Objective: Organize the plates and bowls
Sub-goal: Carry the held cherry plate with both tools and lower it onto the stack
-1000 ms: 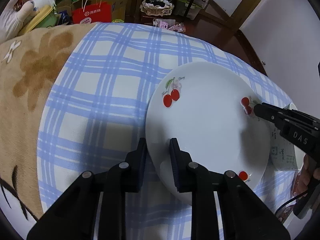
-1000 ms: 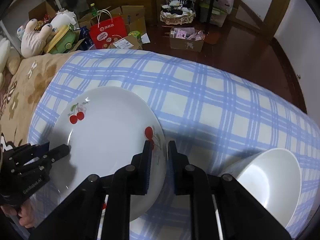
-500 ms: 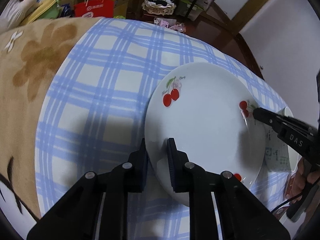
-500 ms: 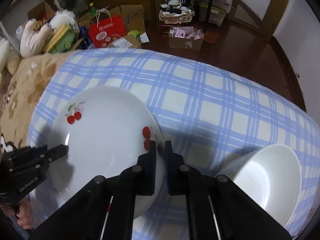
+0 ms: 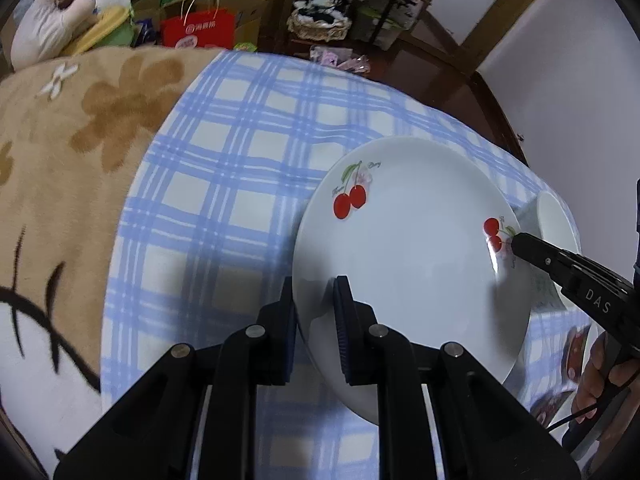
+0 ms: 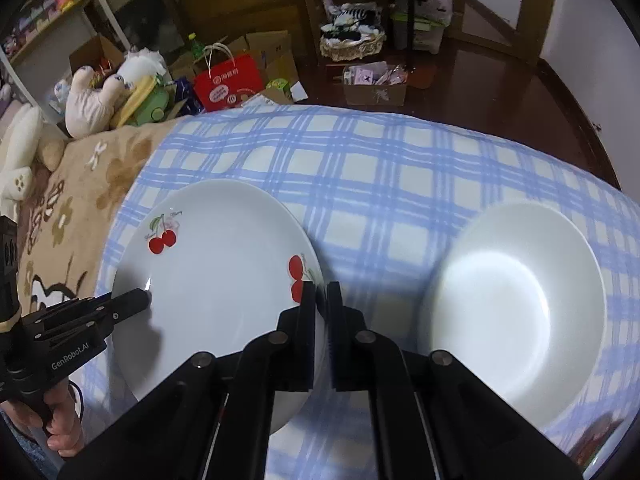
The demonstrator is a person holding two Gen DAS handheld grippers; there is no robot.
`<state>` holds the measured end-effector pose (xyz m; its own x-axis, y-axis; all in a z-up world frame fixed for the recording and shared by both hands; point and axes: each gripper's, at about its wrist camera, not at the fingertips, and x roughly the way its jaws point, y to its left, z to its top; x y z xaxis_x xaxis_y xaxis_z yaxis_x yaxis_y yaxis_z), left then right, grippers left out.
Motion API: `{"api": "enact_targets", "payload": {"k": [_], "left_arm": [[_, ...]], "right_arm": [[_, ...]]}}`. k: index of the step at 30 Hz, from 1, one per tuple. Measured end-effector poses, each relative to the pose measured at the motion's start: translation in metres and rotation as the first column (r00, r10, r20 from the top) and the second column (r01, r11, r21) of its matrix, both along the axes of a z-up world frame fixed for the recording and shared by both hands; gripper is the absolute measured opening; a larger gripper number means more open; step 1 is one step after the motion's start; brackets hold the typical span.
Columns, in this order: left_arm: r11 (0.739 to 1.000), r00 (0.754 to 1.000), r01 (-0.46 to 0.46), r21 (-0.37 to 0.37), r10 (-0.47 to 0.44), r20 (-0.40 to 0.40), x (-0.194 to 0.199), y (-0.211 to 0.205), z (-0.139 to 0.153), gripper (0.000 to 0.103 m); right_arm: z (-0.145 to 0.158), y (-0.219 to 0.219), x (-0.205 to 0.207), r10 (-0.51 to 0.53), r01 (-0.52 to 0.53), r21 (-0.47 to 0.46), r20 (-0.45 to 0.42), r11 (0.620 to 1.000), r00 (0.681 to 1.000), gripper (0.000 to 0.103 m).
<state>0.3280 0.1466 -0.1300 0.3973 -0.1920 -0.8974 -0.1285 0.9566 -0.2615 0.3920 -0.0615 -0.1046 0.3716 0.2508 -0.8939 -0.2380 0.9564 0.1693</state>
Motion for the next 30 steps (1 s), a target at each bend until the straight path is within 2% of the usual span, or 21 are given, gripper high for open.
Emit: {"api": "enact_targets", "payload": {"k": [11, 15, 22, 30], "left_arm": [[0.999, 0.996, 0.039, 0.006, -0.039, 0.075, -0.058, -0.034, 0.048, 0.017], [0.995, 0.991, 0.089, 0.035, -0.092, 0.093, -0.076, -0.053, 0.063, 0.017], [0.992, 0.986, 0.114, 0.052, -0.119, 0.120, -0.108, -0.076, 0.088, 0.017], [0.987, 0.978, 0.147, 0.059, -0.154, 0.142, -0.147, -0.102, 0.101, 0.017]], "right_arm": [[0.050, -0.037, -0.075, -0.032, 0.031, 0.022, 0.089, 0.999, 0.995, 0.006], [0.062, -0.055, -0.095, -0.057, 0.054, 0.030, 0.099, 0.998, 0.994, 0.006], [0.082, -0.077, -0.136, -0.082, 0.079, 0.026, 0.135, 0.996, 0.987, 0.006], [0.094, -0.106, -0.189, -0.122, 0.115, 0.052, 0.164, 0.992, 0.979, 0.006]]}}
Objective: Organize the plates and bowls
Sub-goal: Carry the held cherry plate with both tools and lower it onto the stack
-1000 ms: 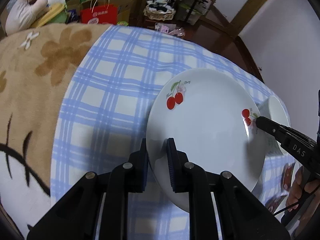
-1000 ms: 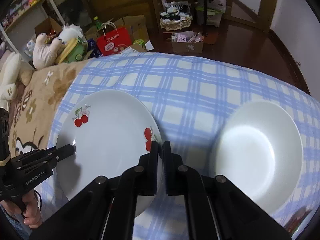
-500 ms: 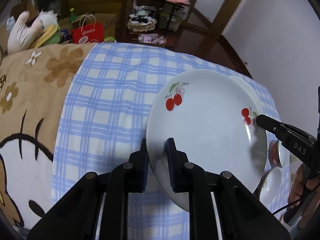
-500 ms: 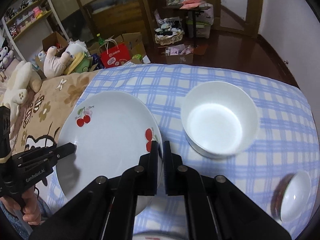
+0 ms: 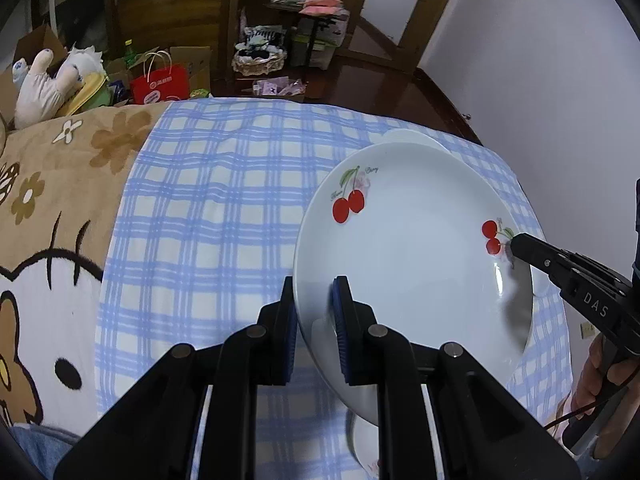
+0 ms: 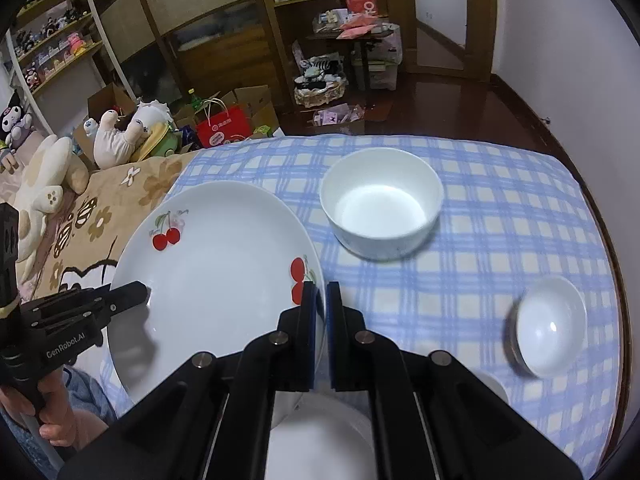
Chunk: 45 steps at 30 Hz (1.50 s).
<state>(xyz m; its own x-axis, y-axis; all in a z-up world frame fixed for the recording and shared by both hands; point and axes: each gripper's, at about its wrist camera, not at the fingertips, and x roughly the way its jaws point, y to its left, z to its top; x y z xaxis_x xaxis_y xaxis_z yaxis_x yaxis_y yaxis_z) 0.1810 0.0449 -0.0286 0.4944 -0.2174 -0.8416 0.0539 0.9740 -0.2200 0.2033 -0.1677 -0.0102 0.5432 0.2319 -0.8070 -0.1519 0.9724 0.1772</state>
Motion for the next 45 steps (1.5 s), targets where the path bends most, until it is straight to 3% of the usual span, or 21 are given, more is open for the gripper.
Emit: {"api": "enact_targets", "payload": {"k": [18, 26, 45], "left_arm": [[0.996, 0.995, 0.089, 0.020, -0.089, -0.035, -0.068, -0.044, -0.026, 0.017], [0.993, 0.994, 0.107, 0.052, -0.105, -0.039, -0.084, -0.051, -0.036, 0.017], [0.985, 0.980, 0.155, 0.075, -0.144, -0.135, -0.089, -0.066, -0.078, 0.018]], "right_arm": [[-0.036, -0.044, -0.090, -0.069, 0.072, 0.038, -0.065, 0.997, 0.995, 0.006], [-0.054, -0.049, -0.109, -0.086, 0.091, 0.064, -0.083, 0.994, 0.993, 0.006], [-0.098, -0.064, -0.129, -0.120, 0.133, 0.098, -0.126, 0.986, 0.985, 0.006]]}}
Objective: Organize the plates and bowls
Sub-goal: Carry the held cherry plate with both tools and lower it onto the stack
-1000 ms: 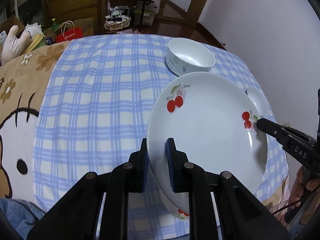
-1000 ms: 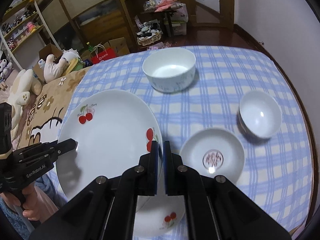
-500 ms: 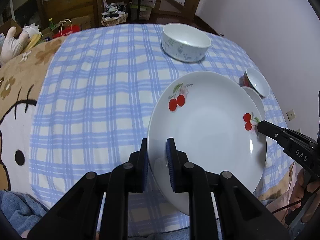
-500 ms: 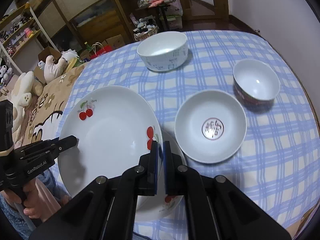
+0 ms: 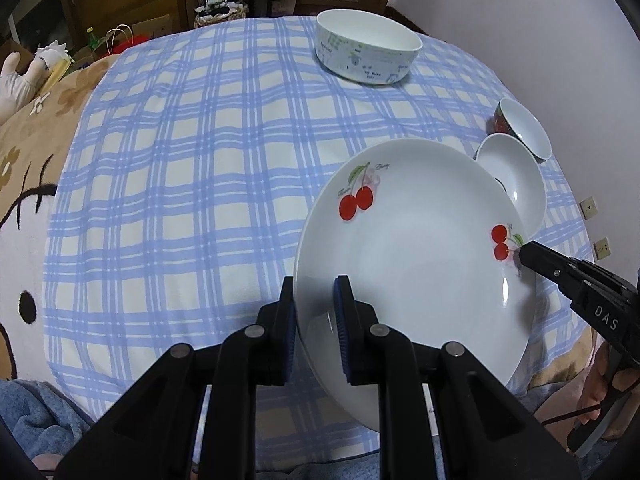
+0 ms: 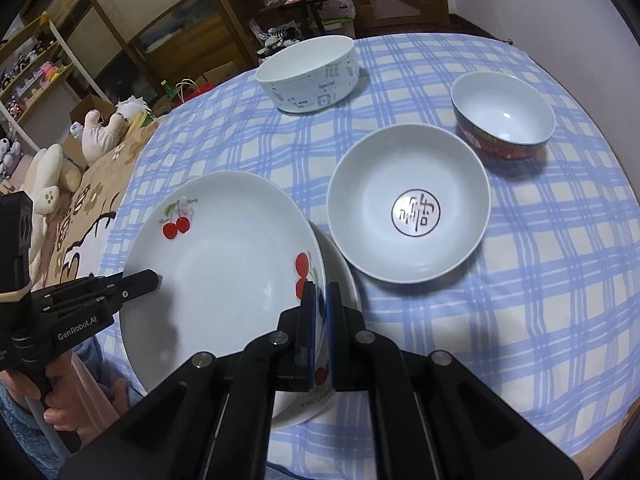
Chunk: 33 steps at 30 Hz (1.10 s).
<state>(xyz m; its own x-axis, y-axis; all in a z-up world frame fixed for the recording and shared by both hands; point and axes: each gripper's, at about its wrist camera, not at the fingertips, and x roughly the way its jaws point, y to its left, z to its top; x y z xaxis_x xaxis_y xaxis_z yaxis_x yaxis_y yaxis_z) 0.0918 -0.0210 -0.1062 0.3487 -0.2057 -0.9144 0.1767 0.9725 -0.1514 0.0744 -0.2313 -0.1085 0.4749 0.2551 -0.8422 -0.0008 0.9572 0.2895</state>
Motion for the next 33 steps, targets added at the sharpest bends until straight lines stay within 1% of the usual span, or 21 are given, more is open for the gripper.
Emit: {"api": "enact_targets", "payload": {"k": [6, 10, 22, 27, 33], "left_arm": [[1.000, 1.000, -0.002, 0.000, 0.002, -0.012, 0.004, -0.002, -0.005, 0.018], [1.000, 1.000, 0.005, 0.018, -0.005, -0.006, 0.006, -0.005, -0.007, 0.018], [0.999, 1.000, 0.013, 0.040, -0.012, -0.022, 0.009, -0.008, -0.020, 0.018], [0.999, 0.999, 0.007, 0.035, -0.006, -0.037, 0.011, -0.007, -0.026, 0.019], [0.999, 0.999, 0.007, 0.035, -0.006, -0.033, 0.013, -0.006, -0.028, 0.019]], "right_arm": [[-0.006, -0.001, -0.001, -0.007, 0.007, -0.005, 0.012, 1.000, 1.000, 0.006], [-0.012, 0.000, 0.000, -0.011, 0.011, -0.014, 0.018, 1.000, 1.000, 0.006], [-0.025, -0.003, 0.000, -0.019, 0.019, -0.019, 0.002, 1.000, 1.000, 0.007], [-0.027, -0.002, -0.001, -0.015, 0.015, -0.017, 0.014, 1.000, 1.000, 0.007], [-0.028, -0.001, 0.000, -0.013, 0.013, -0.022, 0.030, 1.000, 0.999, 0.007]]}}
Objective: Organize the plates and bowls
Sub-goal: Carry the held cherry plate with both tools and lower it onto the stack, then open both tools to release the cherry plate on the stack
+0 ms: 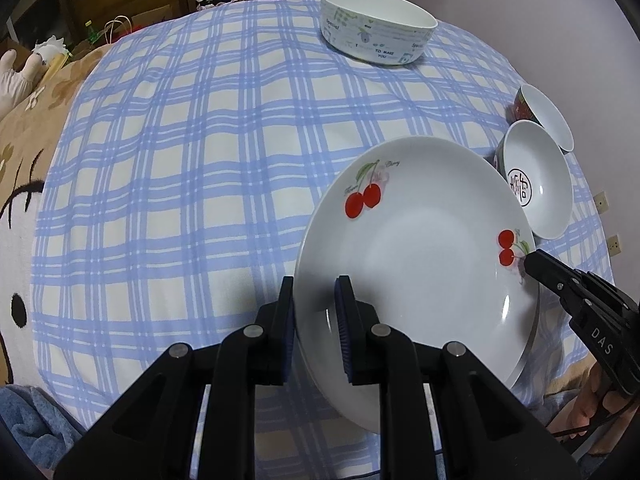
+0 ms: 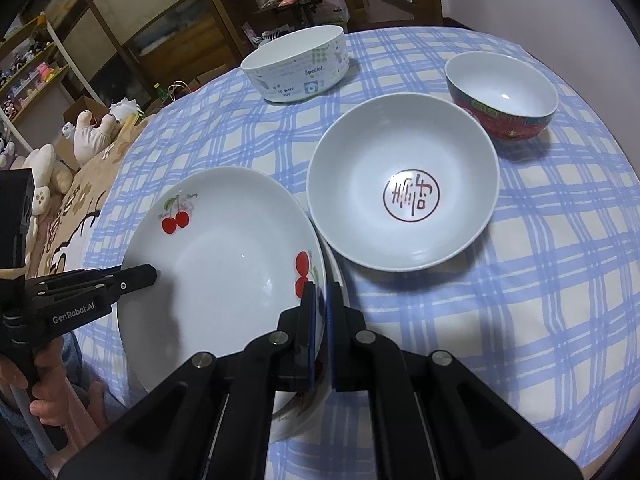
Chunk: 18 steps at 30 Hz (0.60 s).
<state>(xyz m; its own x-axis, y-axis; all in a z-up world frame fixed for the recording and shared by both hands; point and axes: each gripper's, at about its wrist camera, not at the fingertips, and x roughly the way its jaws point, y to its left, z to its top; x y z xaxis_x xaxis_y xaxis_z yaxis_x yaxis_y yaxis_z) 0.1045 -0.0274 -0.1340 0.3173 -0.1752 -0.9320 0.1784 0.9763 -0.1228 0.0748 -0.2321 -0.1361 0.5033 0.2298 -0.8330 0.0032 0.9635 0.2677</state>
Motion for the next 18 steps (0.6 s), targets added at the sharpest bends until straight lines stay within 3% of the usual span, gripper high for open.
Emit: {"api": "enact_targets", "payload": {"k": [18], "left_arm": [[0.999, 0.999, 0.033, 0.029, -0.033, 0.019, -0.0002, -0.0042, 0.0008, 0.020]], "right_arm": [[0.0039, -0.0024, 0.0044, -0.003, 0.003, 0.019, 0.025, 1.000, 1.000, 0.007]]}}
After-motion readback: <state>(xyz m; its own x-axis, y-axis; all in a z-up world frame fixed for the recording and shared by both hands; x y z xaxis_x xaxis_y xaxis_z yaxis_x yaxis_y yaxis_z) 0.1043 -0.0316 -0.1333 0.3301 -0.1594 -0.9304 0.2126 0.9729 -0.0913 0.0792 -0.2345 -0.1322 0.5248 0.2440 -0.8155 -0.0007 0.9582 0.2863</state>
